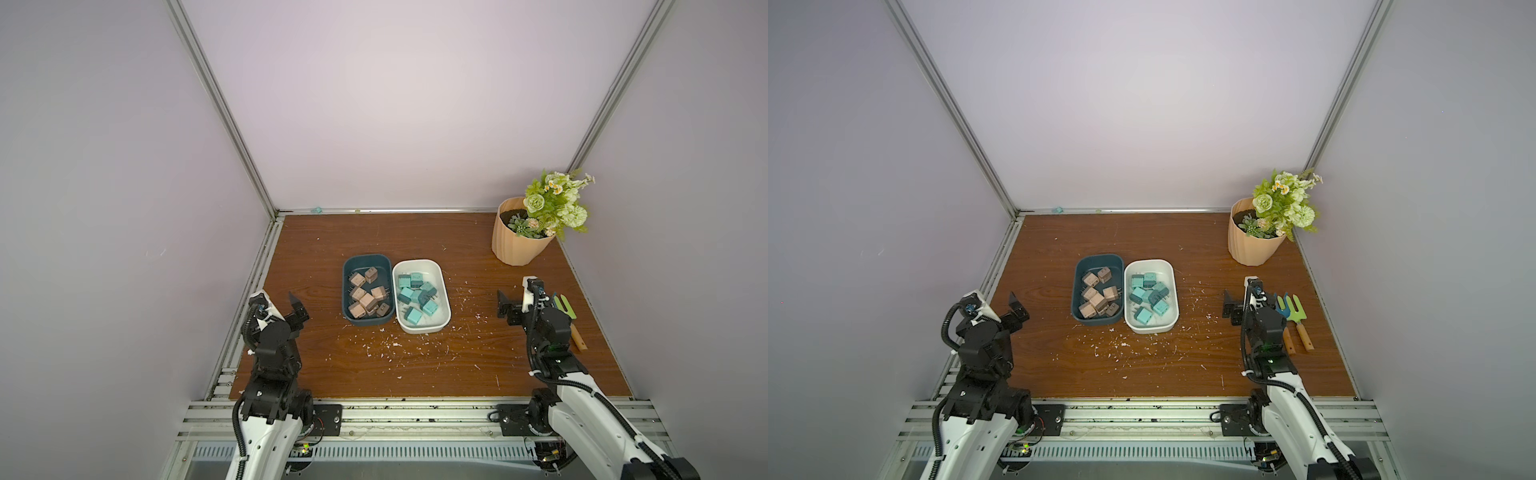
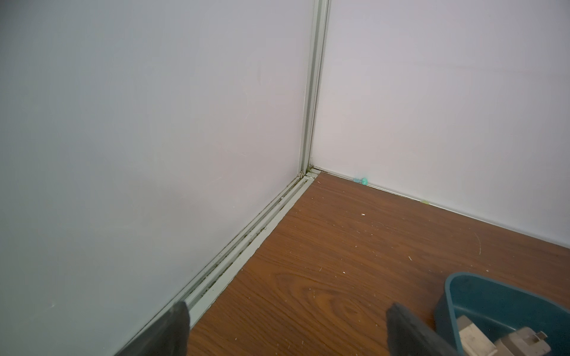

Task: Place the plugs by color into the storage box
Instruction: Reset both arms

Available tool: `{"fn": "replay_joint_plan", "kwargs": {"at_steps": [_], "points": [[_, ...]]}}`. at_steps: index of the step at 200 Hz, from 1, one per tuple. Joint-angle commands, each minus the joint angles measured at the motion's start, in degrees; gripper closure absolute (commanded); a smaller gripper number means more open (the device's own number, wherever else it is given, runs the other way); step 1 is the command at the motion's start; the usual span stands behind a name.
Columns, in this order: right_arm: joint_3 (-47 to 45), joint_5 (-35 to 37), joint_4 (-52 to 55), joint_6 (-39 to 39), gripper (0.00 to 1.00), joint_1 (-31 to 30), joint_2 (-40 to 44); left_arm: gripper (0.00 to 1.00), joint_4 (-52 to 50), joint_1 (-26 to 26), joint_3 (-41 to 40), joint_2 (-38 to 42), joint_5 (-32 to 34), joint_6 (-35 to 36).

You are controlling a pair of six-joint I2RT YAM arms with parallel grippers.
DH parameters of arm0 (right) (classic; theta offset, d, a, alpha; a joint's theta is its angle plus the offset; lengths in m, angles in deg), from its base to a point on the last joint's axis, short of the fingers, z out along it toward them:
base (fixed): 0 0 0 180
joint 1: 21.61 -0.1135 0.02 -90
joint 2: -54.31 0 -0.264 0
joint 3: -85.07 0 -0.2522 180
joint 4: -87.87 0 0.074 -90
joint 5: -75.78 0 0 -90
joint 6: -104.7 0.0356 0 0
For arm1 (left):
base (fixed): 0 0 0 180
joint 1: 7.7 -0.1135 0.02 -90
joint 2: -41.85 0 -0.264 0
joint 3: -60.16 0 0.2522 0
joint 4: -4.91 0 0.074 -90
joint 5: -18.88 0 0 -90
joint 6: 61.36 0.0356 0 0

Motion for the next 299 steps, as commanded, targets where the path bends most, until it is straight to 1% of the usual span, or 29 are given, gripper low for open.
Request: {"fn": "replay_joint_plan", "kwargs": {"at_steps": [1, 21, 33, 48, 55, 62, 74, 92, 102, 111, 124, 132, 142, 166, 184, 189, 197, 226, 235, 239, 241, 243, 248, 254, 262, 274, 283, 292, 299], "points": [[-0.1, 2.6, -6.6, -0.2, 0.01, -0.2, -3.5, 0.0, 12.3, 0.5, -4.8, -5.9, -1.0, -0.5], [0.5, 4.0, -12.3, -2.3, 0.01, 0.0, -11.3, 0.0, 26.3, 0.4, -8.9, -16.9, -1.9, 1.1], [1.7, 3.5, -16.4, -3.0, 0.01, 0.2, -17.2, 0.0, 34.1, 0.0, -10.0, -25.8, -2.6, 2.3], [4.2, 2.5, -20.5, -3.4, 0.01, 0.6, -25.1, 0.0, 41.0, -0.6, -9.2, -37.1, -3.4, 3.7], [6.6, 2.3, -19.9, -4.1, 0.01, 0.5, -28.4, 0.0, 44.3, -0.7, -8.6, -41.9, -3.2, 3.9], [8.5, 2.3, -20.5, -4.8, 0.01, 0.8, -31.4, 0.0, 45.0, -0.7, -6.4, -46.1, -2.9, 4.1], [10.9, 1.7, -22.8, -5.6, 0.01, 1.6, -35.4, 0.0, 49.5, -1.3, -4.6, -51.4, -3.5, 5.7], [14.7, 1.7, -25.0, -5.0, 0.01, 3.3, -41.2, 0.0, 55.8, -3.4, -2.0, -58.2, -6.8, 7.5], [16.7, -0.4, -25.2, -3.8, 0.01, 4.6, -44.6, 0.0, 57.5, -4.2, 0.1, -61.8, -8.6, 8.5], [19.1, -0.7, -21.6, -3.2, 0.02, 5.1, -45.5, 0.0, 58.4, -4.8, 1.9, -64.6, -9.9, 8.3], [19.1, -1.6, -21.9, -2.9, 0.02, 5.6, -45.6, 0.0, 61.8, -5.3, 2.6, -68.2, -12.4, 8.0], [18.4, -1.9, -22.8, -2.9, 0.02, 5.7, -45.2, 0.0, 59.9, -4.7, 4.0, -69.1, -14.2, 10.2], [17.6, -2.0, -23.8, -2.9, 0.02, 5.8, -44.7, 0.0, 60.0, -3.9, 4.0, -69.3, -13.6, 11.1], [15.2, -1.2, -26.8, -2.8, 0.01, 5.7, -43.5, 0.0, 67.4, -3.9, -0.8, -68.2, -15.7, 11.7], [11.6, -0.1, -32.0, -2.8, 0.01, 5.5, -42.1, 0.0, 72.2, -4.3, -2.8, -69.9, -19.8, 13.1], [11.0, 0.1, -32.9, -2.7, 0.01, 5.4, -41.9, 0.0, 74.2, -4.3, -3.4, -70.5, -19.8, 12.9], [10.5, 0.2, -33.5, -2.7, 0.01, 5.4, -41.9, 0.0, 72.7, -4.4, -3.0, -70.1, -19.8, 13.2], [10.1, 0.3, -34.3, -2.7, 0.01, 5.4, -41.9, 0.0, 73.1, -4.3, -3.3, -69.9, -19.8, 13.2], [7.7, 0.8, -38.2, -2.7, 0.01, 5.3, -41.5, 0.0, 73.2, -4.3, -3.4, -69.9, -19.9, 13.2], [5.6, 1.0, -42.0, -2.6, 0.01, 5.2, -41.9, 0.0, 73.3, -4.3, -3.4, -69.8, -19.9, 13.2], [3.9, 0.7, -47.4, -2.9, 0.01, 5.1, -42.8, 0.0, 73.4, -4.3, -3.5, -69.7, -19.9, 13.2], [2.9, 0.3, -50.2, -2.9, 0.01, 5.1, -43.4, 0.0, 73.3, -4.3, -3.5, -69.8, -19.9, 13.2], [1.5, -0.1, -53.9, -3.1, 0.01, 5.1, -44.5, 0.0, 73.4, -4.3, -3.3, -69.9, -19.8, 13.2], [1.9, 0.3, -51.6, -3.6, 0.01, 4.6, -44.2, 0.0, 73.4, -4.3, -3.5, -69.9, -19.9, 13.1], [4.7, 0.4, -42.8, -4.3, 0.01, 4.5, -42.1, 0.0, 73.3, -4.4, -3.4, -69.9, -19.9, 13.2], [4.1, 0.8, -47.2, -3.7, 0.01, 4.6, -43.7, 0.0, 73.4, -4.3, -3.4, -69.8, -19.8, 13.2], [5.1, 1.0, -42.8, -3.7, 0.01, 4.6, -42.4, 0.0, 73.3, -4.4, -3.4, -69.9, -19.9, 13.2], [4.5, 0.9, -45.5, -3.8, 0.0, 4.6, -43.1, 0.0, 73.4, -4.3, -3.4, -69.9, -19.9, 13.1], [4.9, 1.0, -43.4, -3.7, 0.0, 4.6, -42.5, 0.0, 73.4, -4.4, -3.4, -69.8, -19.9, 13.2]]}}
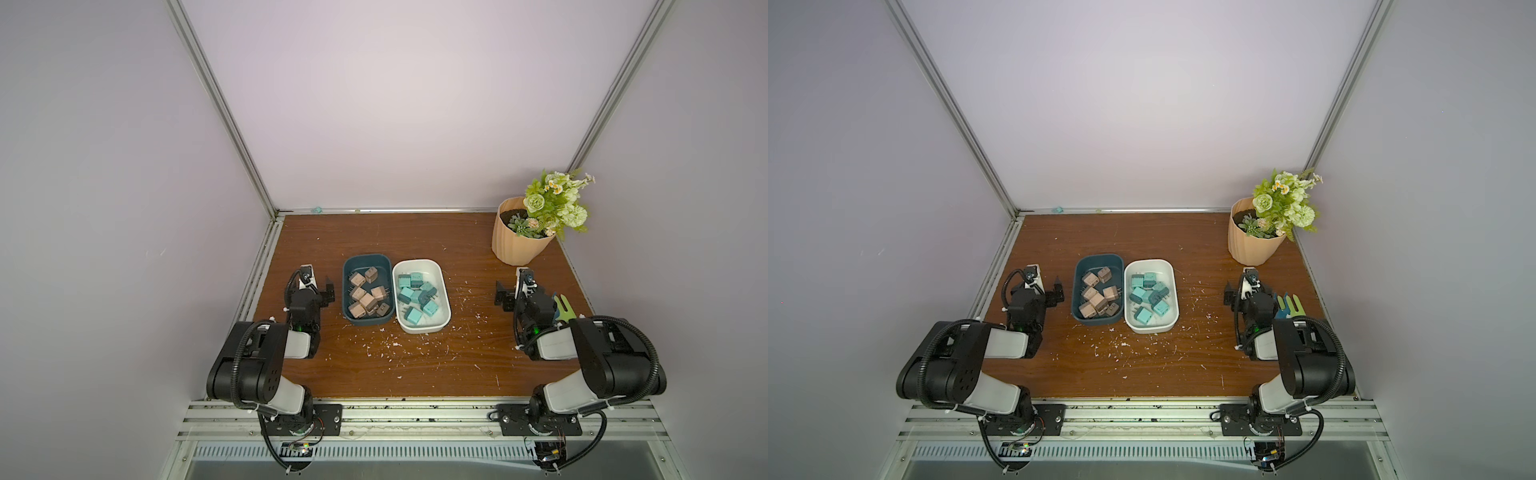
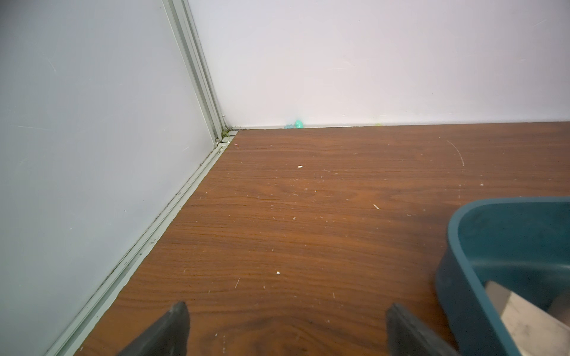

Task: Place the plugs by color into the storage box
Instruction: Reset both arms

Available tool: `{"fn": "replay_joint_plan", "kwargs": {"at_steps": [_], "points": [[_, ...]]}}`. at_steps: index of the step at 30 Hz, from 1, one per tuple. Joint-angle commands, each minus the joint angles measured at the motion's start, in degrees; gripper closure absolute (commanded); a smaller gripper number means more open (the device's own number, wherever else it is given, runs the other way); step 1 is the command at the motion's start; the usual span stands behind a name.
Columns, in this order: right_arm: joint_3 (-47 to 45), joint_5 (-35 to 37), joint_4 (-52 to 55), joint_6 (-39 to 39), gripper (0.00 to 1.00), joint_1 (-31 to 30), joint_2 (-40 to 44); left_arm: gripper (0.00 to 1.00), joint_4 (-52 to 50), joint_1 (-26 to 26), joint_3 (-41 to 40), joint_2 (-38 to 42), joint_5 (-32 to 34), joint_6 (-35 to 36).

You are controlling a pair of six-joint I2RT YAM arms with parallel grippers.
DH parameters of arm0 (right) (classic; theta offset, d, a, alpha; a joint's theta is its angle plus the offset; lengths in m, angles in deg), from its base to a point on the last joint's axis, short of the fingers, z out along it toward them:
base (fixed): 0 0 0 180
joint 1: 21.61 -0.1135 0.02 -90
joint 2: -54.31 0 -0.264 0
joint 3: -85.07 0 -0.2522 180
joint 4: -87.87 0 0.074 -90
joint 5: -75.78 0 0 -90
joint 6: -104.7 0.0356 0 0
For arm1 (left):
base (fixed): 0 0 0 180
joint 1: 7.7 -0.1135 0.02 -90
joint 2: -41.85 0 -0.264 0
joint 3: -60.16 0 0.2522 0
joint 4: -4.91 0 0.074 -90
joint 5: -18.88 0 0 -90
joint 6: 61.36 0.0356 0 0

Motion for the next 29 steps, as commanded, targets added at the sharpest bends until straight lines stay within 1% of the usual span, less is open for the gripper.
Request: {"fn": "replay_joint_plan", "kwargs": {"at_steps": [1, 2, 18, 21, 26, 29], "points": [[1.7, 0.9, -2.7, -0.2, 0.0, -0.3, 1.3, 0.0, 3.1, -0.1, -0.2, 0.0, -0.7, 0.4], [1.4, 0.9, -4.3, -0.2, 0.0, -0.3, 0.8, 0.0, 3.1, -0.2, -0.2, 0.0, -0.7, 0.4], [1.4, 0.9, -3.7, -0.2, 0.0, -0.3, 1.1, 0.0, 3.1, -0.2, -0.1, -0.1, -0.6, 0.5], [1.4, 0.9, -3.6, -0.2, 0.0, -0.4, 1.1, 0.0, 0.6, -1.0, 1.9, -1.3, -2.5, 0.2], [1.4, 0.9, -3.6, -0.2, 0.0, -0.3, 1.1, 0.0, 0.7, -0.9, 1.7, -1.2, -2.4, 0.1], [1.4, 0.9, -3.7, -0.2, 0.01, -0.3, 1.1, 0.0, 2.5, -0.9, 0.3, 0.0, -2.5, 0.3]]}}
